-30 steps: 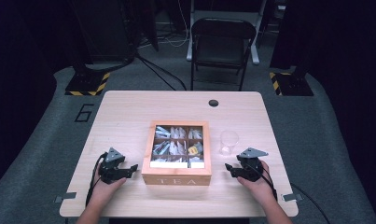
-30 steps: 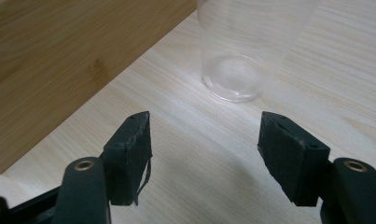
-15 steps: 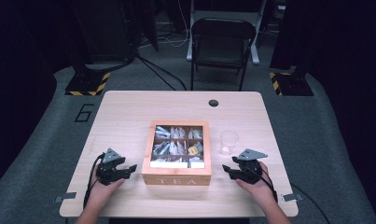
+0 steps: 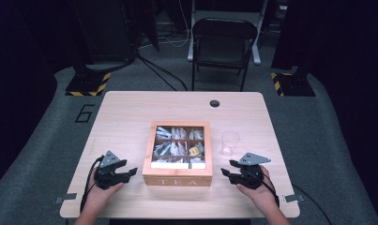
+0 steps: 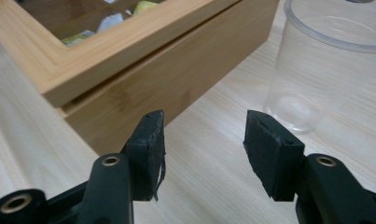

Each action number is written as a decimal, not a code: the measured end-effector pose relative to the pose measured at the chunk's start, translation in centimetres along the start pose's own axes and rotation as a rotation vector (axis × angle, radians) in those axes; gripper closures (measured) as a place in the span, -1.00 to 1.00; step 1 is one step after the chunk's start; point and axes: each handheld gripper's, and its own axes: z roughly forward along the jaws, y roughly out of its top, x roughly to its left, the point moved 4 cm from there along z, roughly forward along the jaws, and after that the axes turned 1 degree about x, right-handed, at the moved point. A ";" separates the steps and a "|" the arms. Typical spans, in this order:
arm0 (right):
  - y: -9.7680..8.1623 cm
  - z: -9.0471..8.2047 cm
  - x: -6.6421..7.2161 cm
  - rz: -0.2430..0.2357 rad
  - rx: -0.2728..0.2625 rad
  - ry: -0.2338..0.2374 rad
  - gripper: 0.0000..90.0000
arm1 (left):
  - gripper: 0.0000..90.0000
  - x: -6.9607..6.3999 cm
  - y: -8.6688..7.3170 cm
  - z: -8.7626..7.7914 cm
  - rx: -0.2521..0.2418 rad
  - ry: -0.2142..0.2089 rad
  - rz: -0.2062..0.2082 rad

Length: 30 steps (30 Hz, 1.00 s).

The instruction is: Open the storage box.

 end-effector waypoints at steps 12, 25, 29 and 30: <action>0.6 -1.3 2.2 -0.017 -0.033 0.055 0.02 | -0.08 -1.5 1.0 -2.0 -0.031 -0.044 0.035; 0.8 -1.3 3.4 -0.008 -0.043 0.090 0.09 | -0.10 -2.4 0.8 -2.6 -0.049 -0.081 0.034; 0.6 -1.1 3.6 -0.003 -0.036 0.103 0.16 | -0.08 -2.7 0.5 -2.4 -0.035 -0.095 0.041; 0.6 -1.1 3.6 -0.003 -0.036 0.103 0.16 | -0.07 -2.7 0.5 -2.4 -0.035 -0.095 0.041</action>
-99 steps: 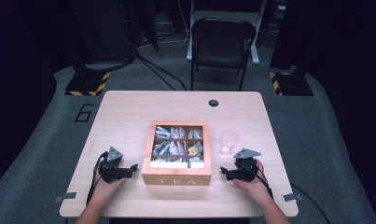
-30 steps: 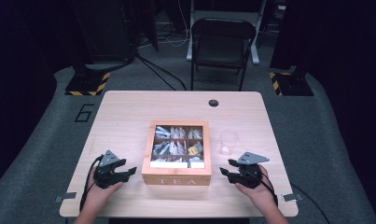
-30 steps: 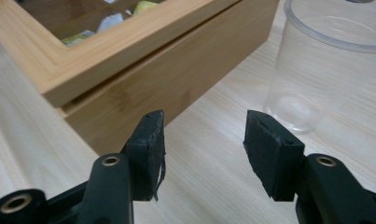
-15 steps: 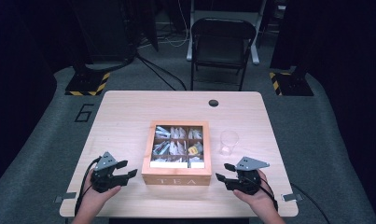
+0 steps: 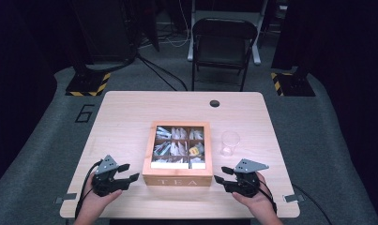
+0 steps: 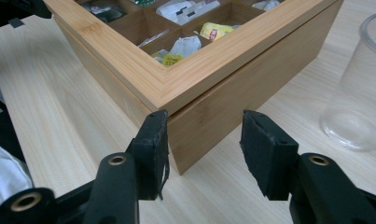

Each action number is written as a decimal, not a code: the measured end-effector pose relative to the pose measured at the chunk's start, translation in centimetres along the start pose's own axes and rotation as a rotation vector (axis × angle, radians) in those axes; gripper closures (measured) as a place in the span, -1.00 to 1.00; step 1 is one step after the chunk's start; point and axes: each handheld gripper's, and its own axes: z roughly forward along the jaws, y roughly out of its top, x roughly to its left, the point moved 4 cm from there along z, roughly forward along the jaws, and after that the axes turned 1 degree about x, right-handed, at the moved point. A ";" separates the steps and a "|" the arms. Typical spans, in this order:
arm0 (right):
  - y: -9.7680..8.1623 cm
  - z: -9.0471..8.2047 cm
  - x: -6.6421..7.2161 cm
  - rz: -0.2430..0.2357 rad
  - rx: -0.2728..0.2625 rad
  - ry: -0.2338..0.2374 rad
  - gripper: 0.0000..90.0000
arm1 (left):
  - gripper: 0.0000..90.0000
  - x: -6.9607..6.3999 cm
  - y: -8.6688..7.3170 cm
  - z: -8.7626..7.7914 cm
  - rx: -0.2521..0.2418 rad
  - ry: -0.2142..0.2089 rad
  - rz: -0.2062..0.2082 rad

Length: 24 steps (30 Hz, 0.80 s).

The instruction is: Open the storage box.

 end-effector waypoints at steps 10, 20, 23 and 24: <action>-0.2 0.4 0.6 -0.033 0.014 0.028 0.21 | 0.02 -0.8 -0.1 -0.3 -0.021 -0.017 0.029; -0.2 1.4 1.1 -0.056 0.027 0.038 0.19 | 0.06 -1.6 -0.3 0.2 -0.004 -0.055 0.049; -0.2 1.6 1.1 -0.063 0.031 0.042 0.19 | 0.07 -1.7 -0.3 0.6 -0.011 -0.046 0.059; -0.2 1.8 1.2 -0.061 0.038 0.043 0.20 | 0.08 -1.8 -0.4 0.7 -0.001 -0.060 0.054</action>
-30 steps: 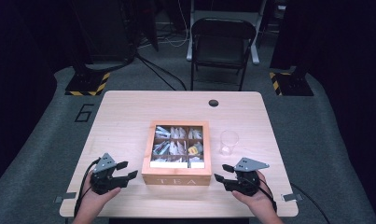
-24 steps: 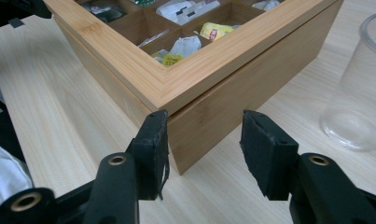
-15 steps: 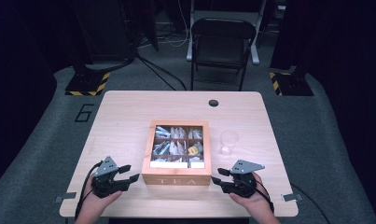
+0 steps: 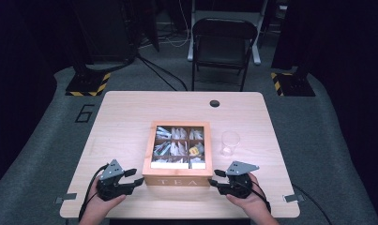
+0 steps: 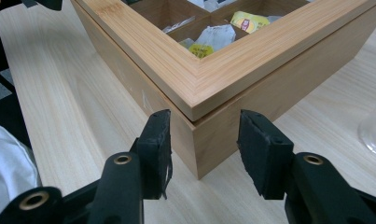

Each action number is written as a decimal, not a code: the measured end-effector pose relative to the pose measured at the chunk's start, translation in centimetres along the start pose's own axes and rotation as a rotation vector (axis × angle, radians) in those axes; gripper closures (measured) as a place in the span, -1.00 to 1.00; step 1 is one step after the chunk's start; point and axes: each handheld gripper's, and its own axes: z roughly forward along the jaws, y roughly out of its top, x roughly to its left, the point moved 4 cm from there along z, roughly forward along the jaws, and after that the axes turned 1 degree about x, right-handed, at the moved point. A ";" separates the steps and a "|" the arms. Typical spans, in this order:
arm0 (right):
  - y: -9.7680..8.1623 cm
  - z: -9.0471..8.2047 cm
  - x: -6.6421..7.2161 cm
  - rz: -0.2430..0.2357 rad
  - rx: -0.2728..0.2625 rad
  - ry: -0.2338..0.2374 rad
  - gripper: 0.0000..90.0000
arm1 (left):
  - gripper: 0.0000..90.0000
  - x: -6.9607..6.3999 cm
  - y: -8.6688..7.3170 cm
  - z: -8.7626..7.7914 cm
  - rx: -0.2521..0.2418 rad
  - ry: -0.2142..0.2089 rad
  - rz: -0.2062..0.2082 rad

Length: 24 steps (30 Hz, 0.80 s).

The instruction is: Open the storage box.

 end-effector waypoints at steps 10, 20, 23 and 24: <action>0.1 0.6 -0.1 -0.020 0.006 0.006 0.24 | 0.15 -0.5 0.4 0.7 -0.013 0.002 0.025; 0.4 0.6 0.0 -0.015 -0.021 0.004 0.24 | 0.19 -1.1 0.9 1.4 -0.015 0.004 0.044; 0.4 0.6 0.0 -0.016 -0.022 0.003 0.24 | 0.19 -1.1 0.9 1.4 -0.025 0.006 0.035; 0.4 0.6 0.0 -0.014 -0.022 0.003 0.24 | 0.19 -1.1 1.0 1.4 -0.026 0.007 0.038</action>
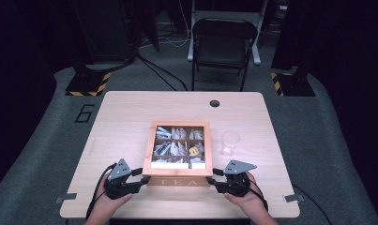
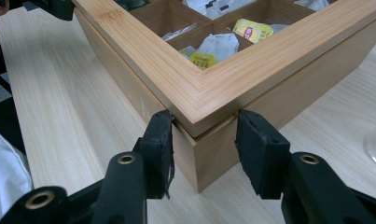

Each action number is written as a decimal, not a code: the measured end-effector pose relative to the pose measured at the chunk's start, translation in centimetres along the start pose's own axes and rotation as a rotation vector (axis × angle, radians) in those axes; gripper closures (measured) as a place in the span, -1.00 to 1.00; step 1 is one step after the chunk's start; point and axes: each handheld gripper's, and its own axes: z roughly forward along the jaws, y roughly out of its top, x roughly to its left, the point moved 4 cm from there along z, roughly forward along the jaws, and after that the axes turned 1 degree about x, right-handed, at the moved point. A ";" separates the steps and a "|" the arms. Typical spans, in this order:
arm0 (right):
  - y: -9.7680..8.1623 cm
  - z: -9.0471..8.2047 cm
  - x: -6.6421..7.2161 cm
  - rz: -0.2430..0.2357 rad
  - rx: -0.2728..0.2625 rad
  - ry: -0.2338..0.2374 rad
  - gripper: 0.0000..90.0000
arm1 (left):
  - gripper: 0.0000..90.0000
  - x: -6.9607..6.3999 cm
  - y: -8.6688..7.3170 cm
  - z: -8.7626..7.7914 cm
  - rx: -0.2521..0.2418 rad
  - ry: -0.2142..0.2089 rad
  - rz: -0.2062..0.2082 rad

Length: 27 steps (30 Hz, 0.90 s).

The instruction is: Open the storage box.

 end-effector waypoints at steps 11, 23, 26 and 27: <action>0.3 -0.1 0.2 -0.014 0.001 -0.006 0.24 | 0.18 -0.3 0.4 -0.1 0.002 0.009 0.007; 1.4 -0.8 0.1 0.017 -0.026 -0.005 0.22 | 0.17 -0.2 1.5 -0.5 -0.010 0.012 -0.004; 1.4 -0.8 0.1 0.010 -0.026 -0.008 0.22 | 0.17 -0.1 1.7 -0.5 -0.014 0.012 -0.008; 1.5 -0.9 0.1 0.013 -0.025 -0.007 0.22 | 0.17 -0.1 1.8 -0.6 -0.021 0.012 -0.014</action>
